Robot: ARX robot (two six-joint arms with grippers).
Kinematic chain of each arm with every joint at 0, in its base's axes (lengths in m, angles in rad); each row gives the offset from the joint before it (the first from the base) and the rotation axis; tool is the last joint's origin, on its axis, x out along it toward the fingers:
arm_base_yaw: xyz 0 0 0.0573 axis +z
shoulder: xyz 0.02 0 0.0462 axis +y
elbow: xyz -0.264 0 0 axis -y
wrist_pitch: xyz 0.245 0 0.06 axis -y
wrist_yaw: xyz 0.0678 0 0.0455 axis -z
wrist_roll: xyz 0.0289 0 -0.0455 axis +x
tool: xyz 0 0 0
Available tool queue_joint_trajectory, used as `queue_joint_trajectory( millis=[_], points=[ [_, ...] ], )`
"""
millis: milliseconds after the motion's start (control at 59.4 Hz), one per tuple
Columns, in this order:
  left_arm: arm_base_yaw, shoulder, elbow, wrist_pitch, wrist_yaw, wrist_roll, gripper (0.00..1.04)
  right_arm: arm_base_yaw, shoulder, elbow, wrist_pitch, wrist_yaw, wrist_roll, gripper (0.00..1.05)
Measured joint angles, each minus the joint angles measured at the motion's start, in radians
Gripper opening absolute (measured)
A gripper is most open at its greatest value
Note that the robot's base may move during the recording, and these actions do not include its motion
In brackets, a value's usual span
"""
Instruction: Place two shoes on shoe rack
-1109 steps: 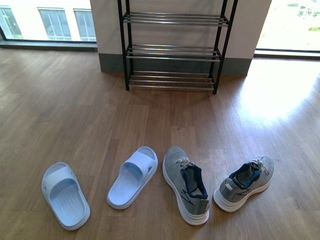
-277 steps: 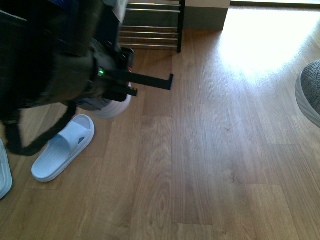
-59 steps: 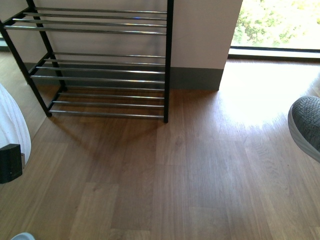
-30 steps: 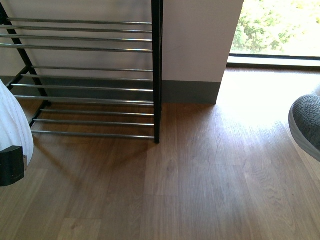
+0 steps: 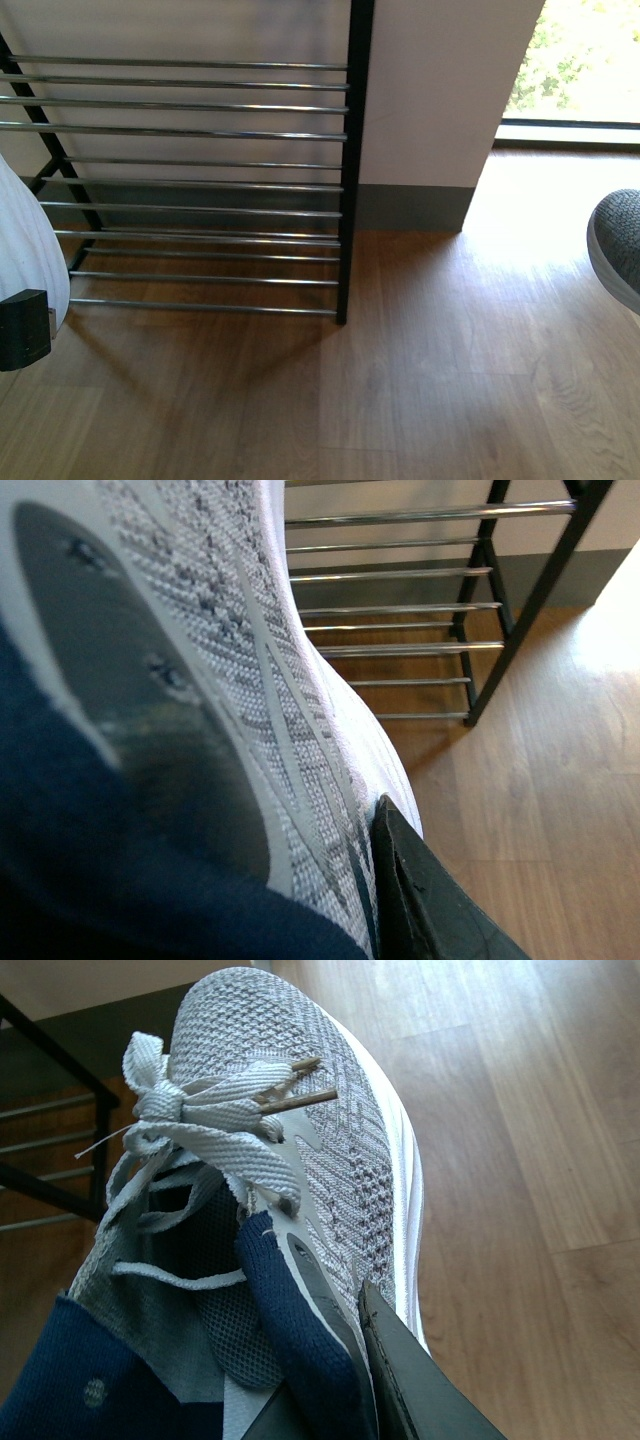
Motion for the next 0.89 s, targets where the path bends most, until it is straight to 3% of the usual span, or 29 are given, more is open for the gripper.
queue_joint_trajectory(
  millis=[892],
  points=[
    [0.005,-0.001,0.0,0.0,-0.005,-0.001,0.03,0.005,-0.001,-0.001,0.0,-0.005,0.0,0.01]
  ],
)
